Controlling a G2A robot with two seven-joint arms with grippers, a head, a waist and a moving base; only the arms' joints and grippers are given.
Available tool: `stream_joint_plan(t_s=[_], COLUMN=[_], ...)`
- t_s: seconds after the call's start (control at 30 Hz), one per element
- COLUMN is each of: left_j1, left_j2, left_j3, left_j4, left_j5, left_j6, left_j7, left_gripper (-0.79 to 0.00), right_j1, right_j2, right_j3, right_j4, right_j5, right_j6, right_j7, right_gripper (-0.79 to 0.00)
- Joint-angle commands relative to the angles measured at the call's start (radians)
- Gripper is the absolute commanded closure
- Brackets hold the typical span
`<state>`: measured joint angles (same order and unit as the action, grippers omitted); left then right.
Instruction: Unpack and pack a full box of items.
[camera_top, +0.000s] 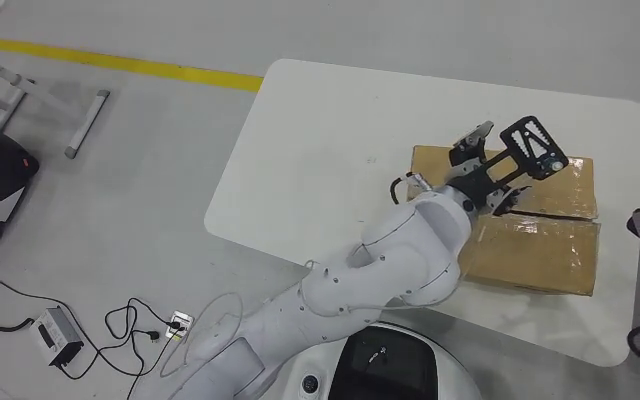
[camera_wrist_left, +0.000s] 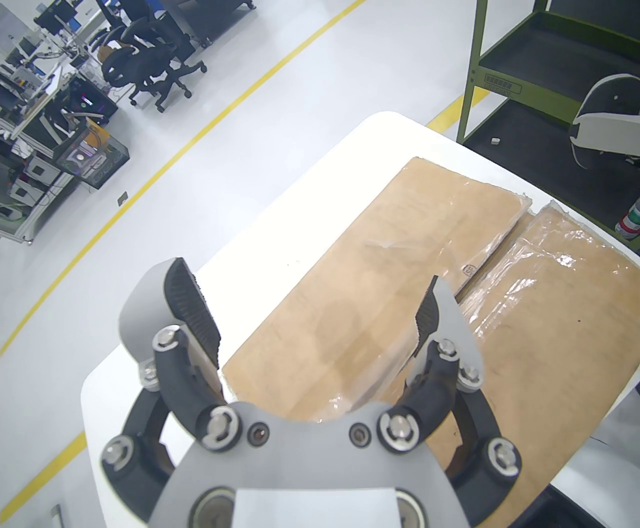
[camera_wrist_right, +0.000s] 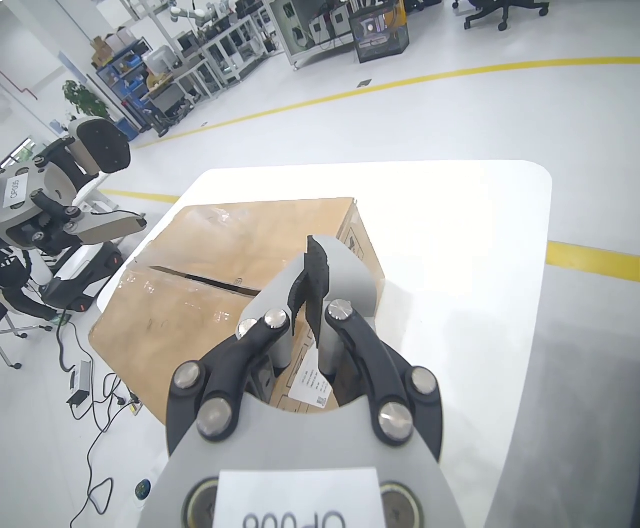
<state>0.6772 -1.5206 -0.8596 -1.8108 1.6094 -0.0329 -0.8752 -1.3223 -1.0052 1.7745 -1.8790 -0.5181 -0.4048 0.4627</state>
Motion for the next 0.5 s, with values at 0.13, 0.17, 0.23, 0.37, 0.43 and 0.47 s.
stream_joint_plan(t_s=[0.13,0.17,0.23,0.37,0.43,0.47], left_j1=[0.050,0.051,0.047,0.020,0.006,-0.002], left_j2=[0.012,0.014,0.013,0.006,0.000,-0.004], left_j3=[-0.079,-0.087,-0.103,-0.095,-0.078,-0.068], left_j4=[-0.010,0.005,0.026,0.077,0.093,0.102], left_j5=[0.042,0.054,0.052,0.051,0.038,0.033], left_j6=[-0.037,-0.054,-0.059,-0.078,-0.084,-0.087], left_j7=[-0.059,-0.078,-0.089,-0.077,-0.069,-0.066], left_gripper=[-0.785,-0.785,-0.785,-0.785,-0.785,-0.785], right_j1=[0.007,0.008,0.009,0.010,0.010,0.009], right_j2=[0.002,0.002,0.003,0.004,0.004,0.004], right_j3=[-0.005,-0.007,-0.010,-0.016,-0.018,-0.018], right_j4=[-0.010,-0.011,-0.014,-0.022,-0.024,-0.025], right_j5=[0.004,0.003,0.000,-0.003,-0.002,-0.003], right_j6=[0.002,0.002,0.003,0.010,0.010,0.011], right_j7=[0.007,0.008,0.009,0.011,0.011,0.012], right_gripper=[0.000,0.000,0.000,0.000,0.000,0.000])
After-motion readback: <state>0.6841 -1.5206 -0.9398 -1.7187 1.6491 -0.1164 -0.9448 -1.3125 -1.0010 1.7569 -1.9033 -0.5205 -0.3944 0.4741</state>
